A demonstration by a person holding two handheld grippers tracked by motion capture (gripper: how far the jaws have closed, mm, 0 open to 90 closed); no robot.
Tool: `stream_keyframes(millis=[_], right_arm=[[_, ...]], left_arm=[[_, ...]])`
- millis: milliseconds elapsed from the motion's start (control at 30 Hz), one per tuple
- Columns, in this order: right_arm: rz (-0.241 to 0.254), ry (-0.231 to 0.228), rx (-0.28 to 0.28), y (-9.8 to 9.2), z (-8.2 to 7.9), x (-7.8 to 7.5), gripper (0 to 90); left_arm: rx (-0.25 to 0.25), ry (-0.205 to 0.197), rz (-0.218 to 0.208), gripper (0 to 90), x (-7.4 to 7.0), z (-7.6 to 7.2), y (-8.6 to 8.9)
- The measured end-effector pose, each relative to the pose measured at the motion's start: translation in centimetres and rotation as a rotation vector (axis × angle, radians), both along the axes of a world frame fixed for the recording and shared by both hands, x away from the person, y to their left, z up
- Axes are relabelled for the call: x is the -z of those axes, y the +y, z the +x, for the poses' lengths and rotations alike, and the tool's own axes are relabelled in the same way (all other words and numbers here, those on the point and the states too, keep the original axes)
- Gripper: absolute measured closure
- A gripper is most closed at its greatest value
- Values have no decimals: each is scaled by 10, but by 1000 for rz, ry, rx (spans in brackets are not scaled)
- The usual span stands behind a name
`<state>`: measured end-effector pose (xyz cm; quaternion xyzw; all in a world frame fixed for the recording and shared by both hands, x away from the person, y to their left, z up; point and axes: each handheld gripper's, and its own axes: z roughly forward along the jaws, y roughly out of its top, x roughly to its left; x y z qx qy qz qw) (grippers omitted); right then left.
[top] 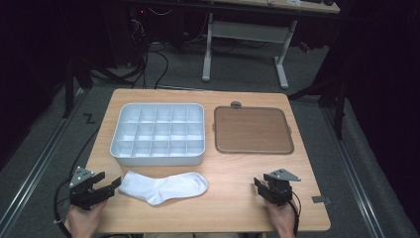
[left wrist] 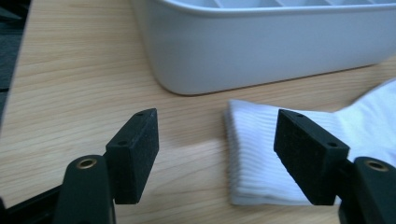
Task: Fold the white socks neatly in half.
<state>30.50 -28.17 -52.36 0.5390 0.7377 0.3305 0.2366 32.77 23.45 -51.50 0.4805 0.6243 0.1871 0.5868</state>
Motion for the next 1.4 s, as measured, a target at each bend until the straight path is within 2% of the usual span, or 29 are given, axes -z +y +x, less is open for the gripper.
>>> stream_keyframes(millis=[167, 333, 433, 500, 733, 900, 1033, 1100, 1233, 1400], right_arm=[[15, -43, -99, 27, 1, -11, 572], [24, -44, -189, 59, 3, -16, 586], [40, -46, -237, 75, 5, -17, 592], [52, -36, -262, 85, 7, -16, 595], [79, -2, -347, 117, 14, -12, 613], [100, 16, -377, 136, 20, -8, 619], [82, 42, -390, 146, 24, -3, 645], [66, 51, -389, 149, 27, 0, 663], [67, 71, -388, 151, 28, 3, 703], [55, 79, -404, 151, 28, 2, 803]], left_arm=[[29, 30, 3, 360, 2, -1, -16], [38, 62, 11, 380, 7, 3, -27], [32, 96, 22, 390, 14, 5, -32], [30, 103, 40, 394, 18, 5, -33], [21, 109, 38, 404, 23, 6, -36], [25, 106, 56, 422, 24, 8, -38], [27, 93, 68, 435, 25, 7, -39], [32, 88, 72, 451, 26, 6, -40], [39, 87, 82, 480, 26, 6, -42], [42, 83, 86, 518, 26, 5, -42]])
